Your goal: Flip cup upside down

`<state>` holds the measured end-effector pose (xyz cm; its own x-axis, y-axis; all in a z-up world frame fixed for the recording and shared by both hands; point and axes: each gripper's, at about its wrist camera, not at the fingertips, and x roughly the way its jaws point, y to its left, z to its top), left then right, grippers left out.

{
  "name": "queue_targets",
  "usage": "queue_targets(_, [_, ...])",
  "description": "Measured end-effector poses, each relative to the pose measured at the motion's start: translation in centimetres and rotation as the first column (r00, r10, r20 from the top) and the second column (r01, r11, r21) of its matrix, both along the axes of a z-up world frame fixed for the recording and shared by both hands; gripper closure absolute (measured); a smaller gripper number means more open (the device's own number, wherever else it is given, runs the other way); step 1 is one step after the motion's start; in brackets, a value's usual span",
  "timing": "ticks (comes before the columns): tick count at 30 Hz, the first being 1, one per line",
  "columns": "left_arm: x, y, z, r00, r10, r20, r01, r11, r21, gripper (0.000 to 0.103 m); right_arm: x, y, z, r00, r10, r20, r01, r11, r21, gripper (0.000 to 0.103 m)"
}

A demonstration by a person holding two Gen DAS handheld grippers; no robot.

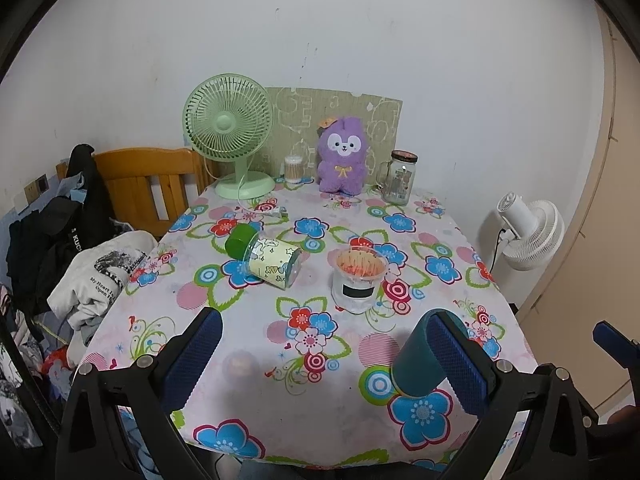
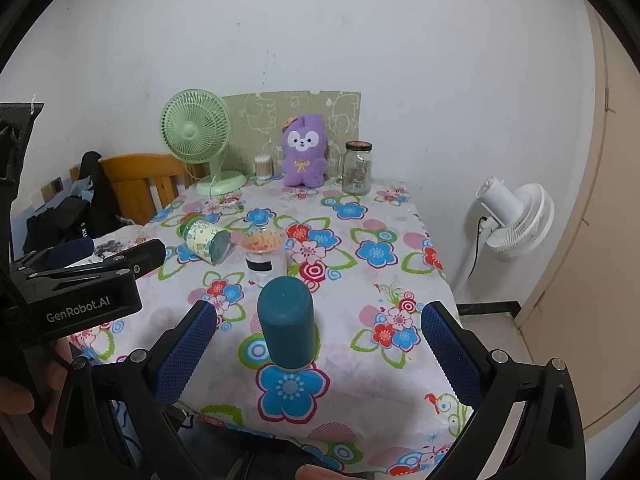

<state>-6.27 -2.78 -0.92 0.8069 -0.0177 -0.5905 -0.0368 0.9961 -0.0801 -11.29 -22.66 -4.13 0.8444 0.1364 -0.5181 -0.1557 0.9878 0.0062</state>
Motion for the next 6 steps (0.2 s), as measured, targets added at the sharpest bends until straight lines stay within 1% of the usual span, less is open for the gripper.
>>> queue_targets(6, [0.07, 0.03, -0.09, 1.000, 0.000, -0.001, 0.000, 1.000, -0.001, 0.000, 0.17, 0.06, -0.07, 1.000, 0.002, -0.001, -0.002, 1.000, -0.001, 0.000])
